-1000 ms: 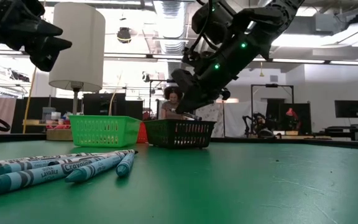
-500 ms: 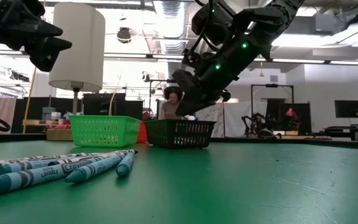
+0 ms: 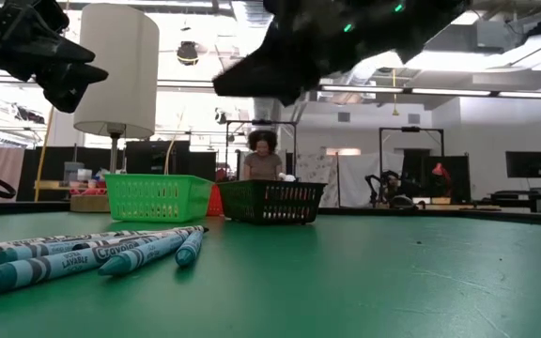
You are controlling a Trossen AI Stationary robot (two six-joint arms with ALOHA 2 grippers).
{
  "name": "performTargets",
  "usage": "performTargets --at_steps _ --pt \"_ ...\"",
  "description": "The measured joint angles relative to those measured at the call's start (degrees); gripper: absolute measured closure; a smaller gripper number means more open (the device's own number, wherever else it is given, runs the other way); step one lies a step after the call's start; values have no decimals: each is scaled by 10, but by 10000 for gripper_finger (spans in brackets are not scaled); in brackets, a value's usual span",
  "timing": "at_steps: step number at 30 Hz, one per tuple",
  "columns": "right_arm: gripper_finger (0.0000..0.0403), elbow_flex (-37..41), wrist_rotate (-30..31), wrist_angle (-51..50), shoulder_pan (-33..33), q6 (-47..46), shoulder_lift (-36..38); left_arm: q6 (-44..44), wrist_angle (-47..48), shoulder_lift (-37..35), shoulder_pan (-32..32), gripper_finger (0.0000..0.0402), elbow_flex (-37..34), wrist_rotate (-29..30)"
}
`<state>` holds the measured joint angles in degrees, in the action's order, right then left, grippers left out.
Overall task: Sort crayons
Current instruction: Put the black crayon into the black bin
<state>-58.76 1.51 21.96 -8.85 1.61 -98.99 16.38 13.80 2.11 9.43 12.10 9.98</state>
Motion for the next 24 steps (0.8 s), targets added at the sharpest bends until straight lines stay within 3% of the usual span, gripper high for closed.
performTargets --at_steps 8,14,24 --pt "334 -9 -4 -7 -52 72 -22 3 -2 0 0 265 0 4" --pt "334 -94 -32 -57 -53 104 -84 5 -6 0 0 265 0 13" --pt "334 -319 -32 -429 -39 189 -200 9 2 14 0 265 0 20"
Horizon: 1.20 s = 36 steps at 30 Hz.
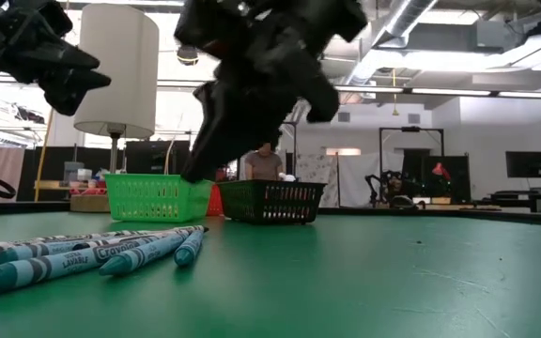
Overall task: Sort crayons
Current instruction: Put the black crayon into the black bin
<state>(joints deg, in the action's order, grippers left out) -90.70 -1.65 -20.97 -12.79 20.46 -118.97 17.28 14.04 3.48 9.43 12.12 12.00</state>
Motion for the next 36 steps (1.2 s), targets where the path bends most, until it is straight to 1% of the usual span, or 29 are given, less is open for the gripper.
performTargets --at_steps 4,7,12,18,22,25,28,33,36 --pt "325 -76 1 -99 7 31 -39 1 3 2 0 265 0 1" --pt "310 -112 2 -123 7 62 -56 1 4 3 0 265 0 1" --pt "277 -123 2 -130 2 110 -65 0 7 3 0 265 0 1" --pt "246 -124 2 -130 1 129 -65 -6 10 3 0 265 0 0" --pt "244 -123 2 -127 1 140 -70 -10 10 3 0 265 0 0" --pt "248 -125 1 -114 1 141 -84 -10 11 3 0 265 0 0" --pt "249 -123 1 -121 1 141 -97 -10 11 3 0 265 0 0" --pt "250 -123 4 -121 1 141 -99 -10 20 3 0 265 0 0" --pt "257 -123 4 -118 4 141 -99 -10 21 3 0 265 0 1"
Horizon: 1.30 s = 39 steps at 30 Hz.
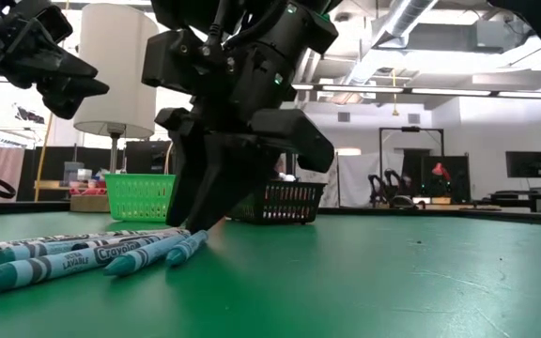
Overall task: Sort crayons
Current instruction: Put the black crayon into the black bin
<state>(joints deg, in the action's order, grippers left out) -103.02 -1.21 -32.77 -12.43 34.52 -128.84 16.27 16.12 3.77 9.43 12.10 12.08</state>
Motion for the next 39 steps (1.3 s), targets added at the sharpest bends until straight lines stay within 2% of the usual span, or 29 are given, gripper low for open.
performTargets --at_steps 7,16,27,39 --pt "297 1 -5 -5 11 -34 0 0 0 0 0 265 0 2" --pt "327 1 -7 -15 18 -32 0 1 0 0 0 265 0 3" --pt "394 2 -6 -16 19 -32 0 1 -1 0 0 265 0 3" --pt "400 2 16 -14 23 -111 1 -5 -1 0 0 265 0 3"
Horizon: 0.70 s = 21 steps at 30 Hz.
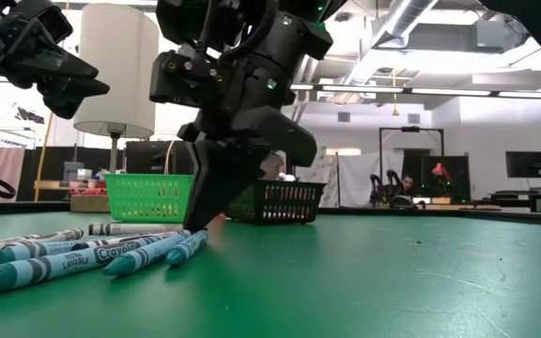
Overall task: Sort crayons
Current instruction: Put the black crayon into the black bin
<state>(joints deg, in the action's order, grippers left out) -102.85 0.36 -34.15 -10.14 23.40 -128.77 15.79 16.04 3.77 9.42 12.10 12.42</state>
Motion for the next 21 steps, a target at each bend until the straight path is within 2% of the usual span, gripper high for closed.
performTargets --at_steps 6,13,21 --pt "401 -1 0 1 1 -24 0 -1 0 0 0 265 0 0" --pt "401 -40 7 -12 2 -47 0 4 0 0 0 265 0 0" --pt "402 -120 43 -141 1 -99 1 8 -1 0 0 265 0 4"
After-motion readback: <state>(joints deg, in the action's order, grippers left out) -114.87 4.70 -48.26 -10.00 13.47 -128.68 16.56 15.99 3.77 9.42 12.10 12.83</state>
